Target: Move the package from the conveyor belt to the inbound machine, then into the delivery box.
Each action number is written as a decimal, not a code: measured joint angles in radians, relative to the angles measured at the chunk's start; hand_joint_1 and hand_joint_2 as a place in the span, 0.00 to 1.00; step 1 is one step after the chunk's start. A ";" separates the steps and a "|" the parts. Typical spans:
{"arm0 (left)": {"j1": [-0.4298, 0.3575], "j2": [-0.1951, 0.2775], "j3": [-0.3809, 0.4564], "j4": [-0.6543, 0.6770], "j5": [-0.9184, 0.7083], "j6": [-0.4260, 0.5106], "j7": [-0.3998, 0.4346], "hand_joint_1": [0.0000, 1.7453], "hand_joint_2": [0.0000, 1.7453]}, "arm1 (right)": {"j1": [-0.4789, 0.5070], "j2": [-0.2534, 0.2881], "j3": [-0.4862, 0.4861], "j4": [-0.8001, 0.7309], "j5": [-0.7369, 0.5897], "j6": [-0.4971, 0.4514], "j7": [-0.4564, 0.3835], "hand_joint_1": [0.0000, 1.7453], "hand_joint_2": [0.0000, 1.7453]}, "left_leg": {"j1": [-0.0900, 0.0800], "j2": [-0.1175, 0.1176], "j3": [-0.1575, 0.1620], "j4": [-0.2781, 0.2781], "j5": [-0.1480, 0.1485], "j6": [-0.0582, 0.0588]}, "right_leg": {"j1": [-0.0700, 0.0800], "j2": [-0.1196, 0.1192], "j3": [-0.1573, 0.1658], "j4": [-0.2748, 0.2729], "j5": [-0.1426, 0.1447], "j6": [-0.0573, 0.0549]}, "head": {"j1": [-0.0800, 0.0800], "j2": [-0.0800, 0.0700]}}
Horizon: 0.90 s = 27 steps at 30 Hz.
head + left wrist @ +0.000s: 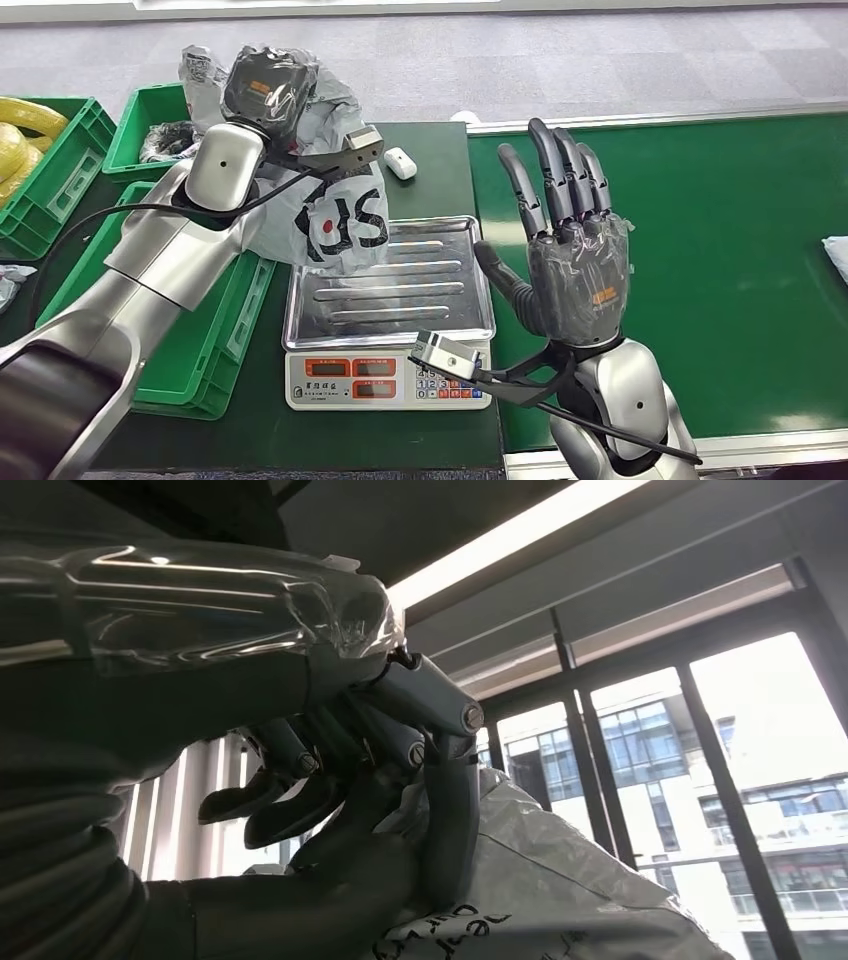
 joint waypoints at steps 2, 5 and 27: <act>-0.002 0.014 0.001 0.000 0.000 0.000 0.023 1.00 1.00 | 0.000 0.002 -0.001 -0.003 0.003 0.003 0.000 0.00 1.00 | 0.000 0.000 0.000 0.000 0.000 0.000 | 0.000 0.000 0.000 0.000 0.000 0.000 | 0.000 0.000; -0.005 0.033 -0.001 0.001 0.000 -0.003 0.065 1.00 1.00 | 0.001 0.003 -0.001 -0.005 0.007 0.009 0.000 0.00 1.00 | 0.000 0.000 0.000 0.000 0.000 0.000 | 0.000 0.000 0.000 0.000 0.000 0.000 | 0.000 0.000; -0.061 0.115 -0.045 0.148 0.000 -0.076 0.190 1.00 1.00 | 0.012 0.011 -0.008 -0.019 0.009 0.015 -0.007 0.00 1.00 | 0.000 0.002 0.000 0.000 0.000 0.000 | 0.000 0.001 0.000 0.000 0.000 0.000 | 0.000 0.000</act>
